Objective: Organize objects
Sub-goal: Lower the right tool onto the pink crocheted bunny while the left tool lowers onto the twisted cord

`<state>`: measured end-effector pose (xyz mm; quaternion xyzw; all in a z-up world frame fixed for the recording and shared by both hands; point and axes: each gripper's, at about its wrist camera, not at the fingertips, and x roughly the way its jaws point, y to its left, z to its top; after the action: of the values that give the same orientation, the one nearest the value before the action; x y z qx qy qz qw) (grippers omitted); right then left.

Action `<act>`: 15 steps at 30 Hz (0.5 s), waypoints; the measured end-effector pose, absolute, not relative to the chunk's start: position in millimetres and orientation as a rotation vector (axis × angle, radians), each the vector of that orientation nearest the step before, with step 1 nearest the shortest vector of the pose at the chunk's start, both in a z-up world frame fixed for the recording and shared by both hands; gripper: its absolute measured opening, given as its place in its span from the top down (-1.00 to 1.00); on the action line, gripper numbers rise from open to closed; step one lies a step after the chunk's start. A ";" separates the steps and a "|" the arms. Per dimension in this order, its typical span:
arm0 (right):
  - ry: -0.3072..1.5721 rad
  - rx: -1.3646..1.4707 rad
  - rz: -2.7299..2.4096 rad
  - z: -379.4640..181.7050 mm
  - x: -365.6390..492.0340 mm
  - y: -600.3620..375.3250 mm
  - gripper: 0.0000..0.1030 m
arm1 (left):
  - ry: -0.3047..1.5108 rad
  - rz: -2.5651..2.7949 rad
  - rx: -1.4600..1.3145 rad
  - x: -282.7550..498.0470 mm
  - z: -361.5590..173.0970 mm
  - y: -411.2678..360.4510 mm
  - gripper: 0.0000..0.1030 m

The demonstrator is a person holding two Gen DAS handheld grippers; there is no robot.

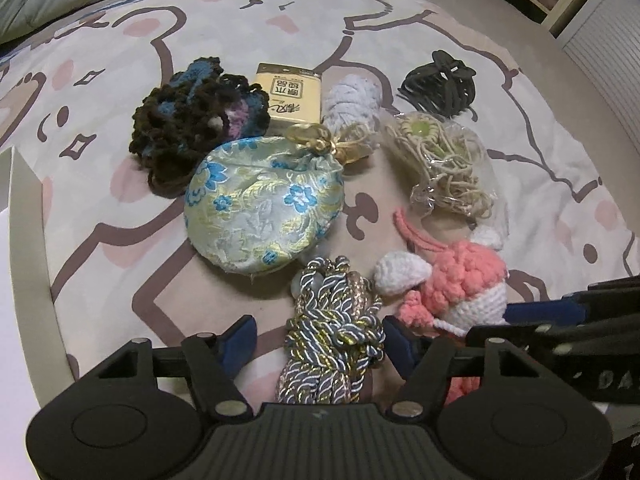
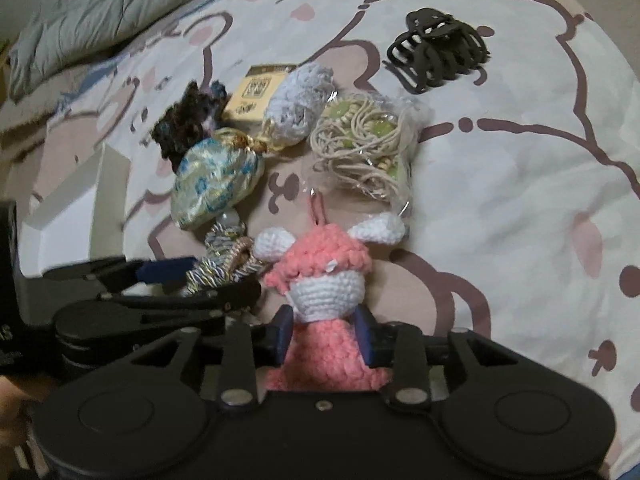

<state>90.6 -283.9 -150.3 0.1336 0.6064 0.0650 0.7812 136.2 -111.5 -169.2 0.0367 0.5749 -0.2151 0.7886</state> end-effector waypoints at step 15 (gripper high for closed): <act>1.341 0.181 0.179 -168.5 96.0 -272.0 0.30 | 1.241 -0.490 0.148 133.3 -169.8 -117.0 0.06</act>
<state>96.0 -272.0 -168.5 0.0834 0.6197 0.0825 0.7760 133.3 -117.0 -169.8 0.0685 0.5752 -0.2268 0.7830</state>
